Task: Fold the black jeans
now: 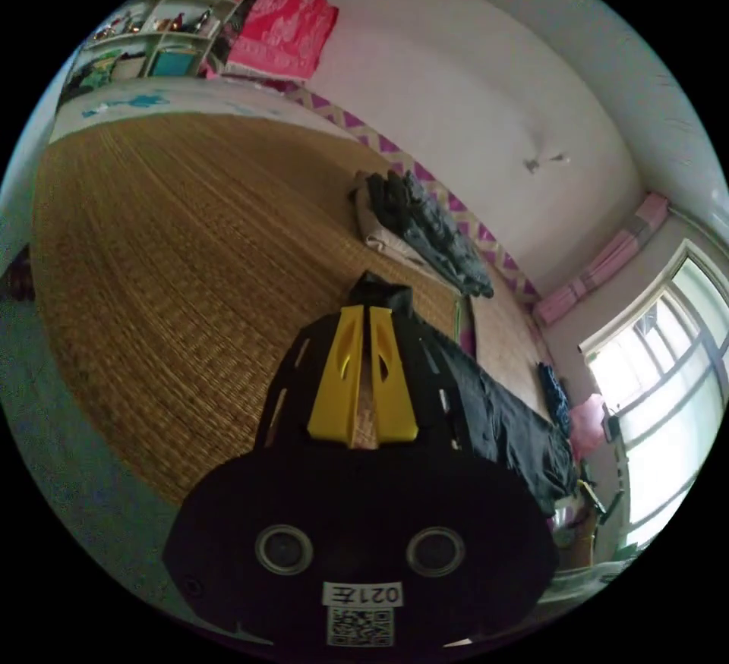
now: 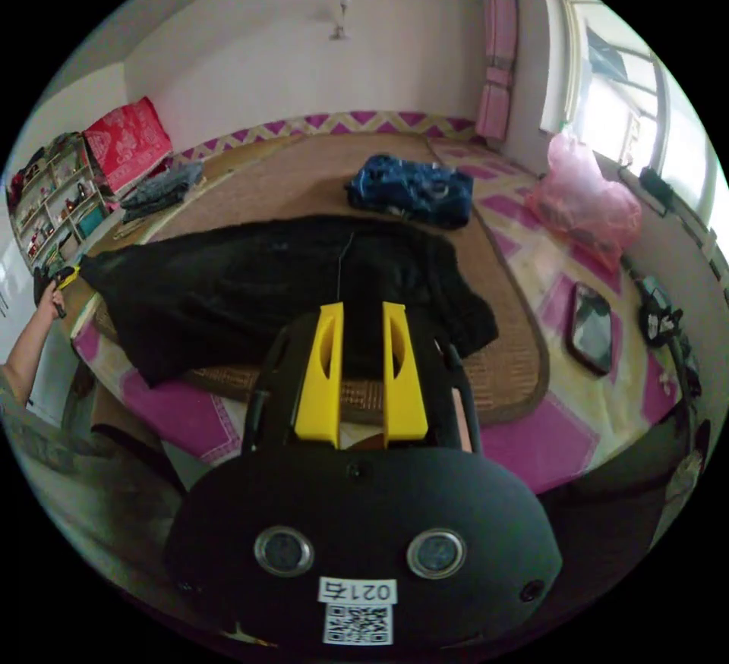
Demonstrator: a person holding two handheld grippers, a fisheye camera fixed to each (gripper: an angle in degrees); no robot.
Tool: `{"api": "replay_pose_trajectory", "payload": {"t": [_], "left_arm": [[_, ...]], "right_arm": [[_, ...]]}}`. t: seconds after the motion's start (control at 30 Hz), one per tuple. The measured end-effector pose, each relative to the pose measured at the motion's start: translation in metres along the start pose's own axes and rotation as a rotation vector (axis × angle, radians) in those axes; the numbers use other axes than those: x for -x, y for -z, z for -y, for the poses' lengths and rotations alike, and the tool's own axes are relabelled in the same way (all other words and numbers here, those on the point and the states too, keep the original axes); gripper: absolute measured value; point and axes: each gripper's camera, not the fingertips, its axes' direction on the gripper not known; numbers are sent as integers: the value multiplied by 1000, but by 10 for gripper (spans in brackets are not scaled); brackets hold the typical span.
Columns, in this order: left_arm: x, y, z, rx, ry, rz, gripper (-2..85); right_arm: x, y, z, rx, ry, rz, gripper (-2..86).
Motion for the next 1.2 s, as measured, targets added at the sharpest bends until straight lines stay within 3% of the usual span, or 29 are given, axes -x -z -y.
{"api": "replay_pose_trajectory", "payload": {"t": [0.1, 0.4, 0.67, 0.73, 1.07, 1.2], "left_arm": [[-19, 18, 7, -71, -156, -46, 14], [-143, -69, -9, 266, -744, -184, 86], [-196, -142, -21, 476, -939, -226, 112], [-201, -152, -23, 521, -967, -229, 115], [-192, -162, -33, 628, -1060, -167, 109], [-185, -155, -39, 652, -1105, -180, 14]], "right_arm": [[-14, 17, 27, -81, 47, 30, 91], [-38, -79, 131, 260, 532, 40, 113], [-76, -142, 185, 438, 541, 208, 98], [-87, -152, 187, 491, 542, 318, 35], [-132, -70, 174, 178, 554, 495, -9], [-138, -52, 163, 146, 558, 487, -9]]}}
